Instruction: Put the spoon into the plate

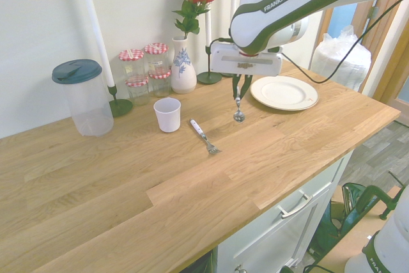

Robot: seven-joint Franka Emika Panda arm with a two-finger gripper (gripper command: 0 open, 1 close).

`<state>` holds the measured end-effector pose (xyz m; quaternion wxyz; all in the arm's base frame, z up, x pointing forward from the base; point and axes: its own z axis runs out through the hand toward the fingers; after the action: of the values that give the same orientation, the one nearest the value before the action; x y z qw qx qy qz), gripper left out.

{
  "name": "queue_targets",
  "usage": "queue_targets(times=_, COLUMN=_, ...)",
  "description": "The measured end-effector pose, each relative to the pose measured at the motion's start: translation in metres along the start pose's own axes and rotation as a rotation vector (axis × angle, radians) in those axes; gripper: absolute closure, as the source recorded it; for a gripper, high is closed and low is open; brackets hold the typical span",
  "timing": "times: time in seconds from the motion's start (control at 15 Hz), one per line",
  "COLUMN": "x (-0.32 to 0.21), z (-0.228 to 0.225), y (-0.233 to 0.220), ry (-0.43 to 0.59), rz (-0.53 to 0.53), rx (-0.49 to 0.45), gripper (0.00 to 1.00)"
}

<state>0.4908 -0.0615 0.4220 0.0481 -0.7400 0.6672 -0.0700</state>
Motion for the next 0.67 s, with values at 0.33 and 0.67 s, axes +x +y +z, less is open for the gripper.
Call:
queue_targets(times=0.33, x=0.084, z=-0.006, y=0.038, ry=0.004, rz=-0.019, rx=-0.005, gripper=1.00)
queue_targets(times=0.67, x=0.157, z=-0.001, y=0.031, ry=-0.008, rz=-0.038, rx=0.005, gripper=1.00)
